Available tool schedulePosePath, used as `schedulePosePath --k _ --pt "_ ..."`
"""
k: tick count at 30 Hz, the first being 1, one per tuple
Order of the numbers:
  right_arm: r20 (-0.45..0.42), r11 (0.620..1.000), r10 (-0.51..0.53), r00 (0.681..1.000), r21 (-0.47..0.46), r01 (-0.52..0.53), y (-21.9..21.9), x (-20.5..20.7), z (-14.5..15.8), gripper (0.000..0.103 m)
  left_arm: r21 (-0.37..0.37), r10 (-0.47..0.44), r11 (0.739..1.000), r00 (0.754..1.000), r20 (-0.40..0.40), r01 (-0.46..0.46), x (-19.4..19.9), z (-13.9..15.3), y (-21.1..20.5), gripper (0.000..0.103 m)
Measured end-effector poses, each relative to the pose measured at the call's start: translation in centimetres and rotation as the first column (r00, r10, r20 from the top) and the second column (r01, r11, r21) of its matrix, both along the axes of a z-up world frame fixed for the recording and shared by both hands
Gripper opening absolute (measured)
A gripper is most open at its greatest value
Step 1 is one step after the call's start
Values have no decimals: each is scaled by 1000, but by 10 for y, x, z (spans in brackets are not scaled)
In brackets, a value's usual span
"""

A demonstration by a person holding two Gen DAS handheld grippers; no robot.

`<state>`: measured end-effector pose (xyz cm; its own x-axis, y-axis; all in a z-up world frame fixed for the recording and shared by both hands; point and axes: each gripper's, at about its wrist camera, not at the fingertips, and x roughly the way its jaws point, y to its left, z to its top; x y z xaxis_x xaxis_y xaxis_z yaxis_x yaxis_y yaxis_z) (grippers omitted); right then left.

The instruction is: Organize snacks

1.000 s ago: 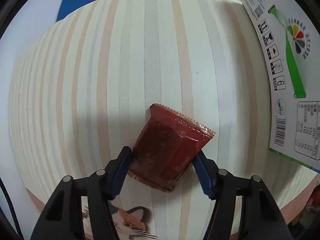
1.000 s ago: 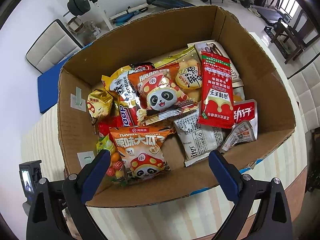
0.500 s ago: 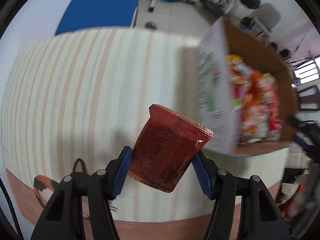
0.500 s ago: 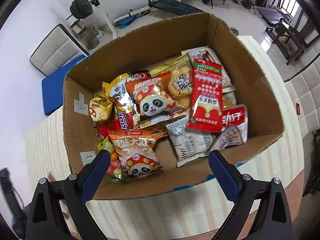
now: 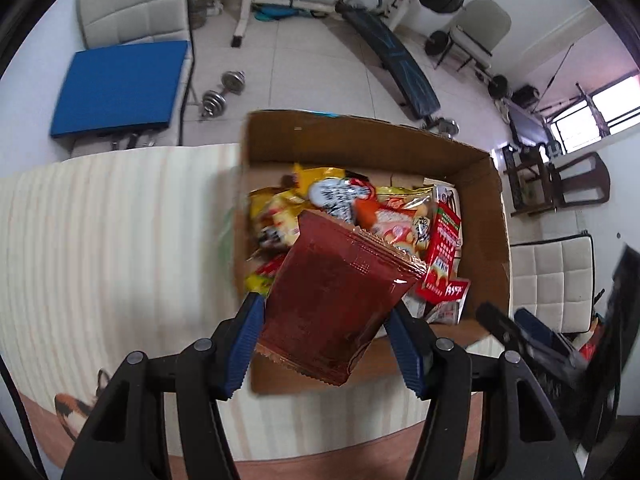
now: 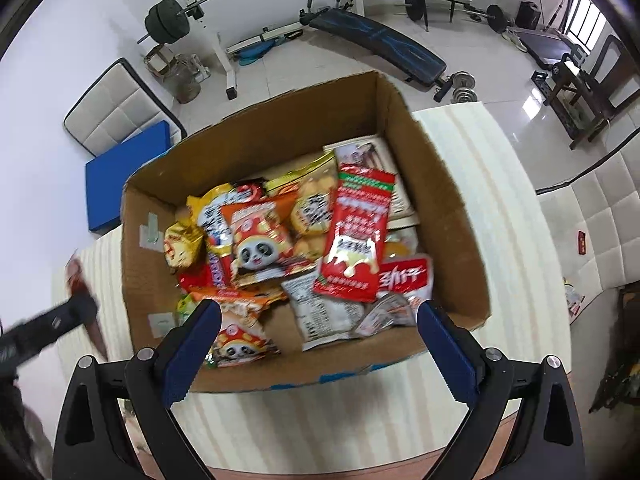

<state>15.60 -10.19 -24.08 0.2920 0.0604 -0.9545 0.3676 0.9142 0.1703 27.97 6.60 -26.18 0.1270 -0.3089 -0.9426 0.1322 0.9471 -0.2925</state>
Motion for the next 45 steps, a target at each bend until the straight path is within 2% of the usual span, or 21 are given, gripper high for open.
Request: schedulePosePath --k 7,12,13,14,16,22,26,31,38,45 --pt "-27 1000 -16 999 8 16 -16 8 -14 101 36 -57 998 994 -90 61 40 -34 -42 59" --pt "-41 1000 -17 999 15 17 -21 13 -23 101 47 -51 997 987 -151 58 49 -54 -49 60" --pt "-42 1000 -17 999 16 18 -21 13 -24 101 46 -50 997 987 -154 58 49 -55 -50 64" --pt "-45 1000 -18 999 18 19 -23 13 -25 101 45 -47 997 987 -151 55 50 -56 -50 73" --pt "-50 1000 -15 999 18 16 -24 13 -28 101 42 -43 998 989 -143 50 50 -55 -51 87" --pt "-65 1000 25 998 5 -25 -19 13 -33 101 35 -34 999 994 -100 38 40 -48 -47 89" --pt "-68 998 64 996 -14 -65 -14 10 -33 101 71 -44 996 997 -58 48 25 -44 -44 100" --pt "-66 994 101 993 -43 -104 -10 3 -29 101 149 -55 987 998 1 54 2 -35 -43 100" --pt "-43 986 136 990 -86 -139 -10 -12 -11 101 160 -24 987 998 60 14 -28 -14 -35 100" --pt "15 977 175 984 -125 -172 -7 -42 28 101 148 4 989 990 143 -25 -66 23 -30 100"
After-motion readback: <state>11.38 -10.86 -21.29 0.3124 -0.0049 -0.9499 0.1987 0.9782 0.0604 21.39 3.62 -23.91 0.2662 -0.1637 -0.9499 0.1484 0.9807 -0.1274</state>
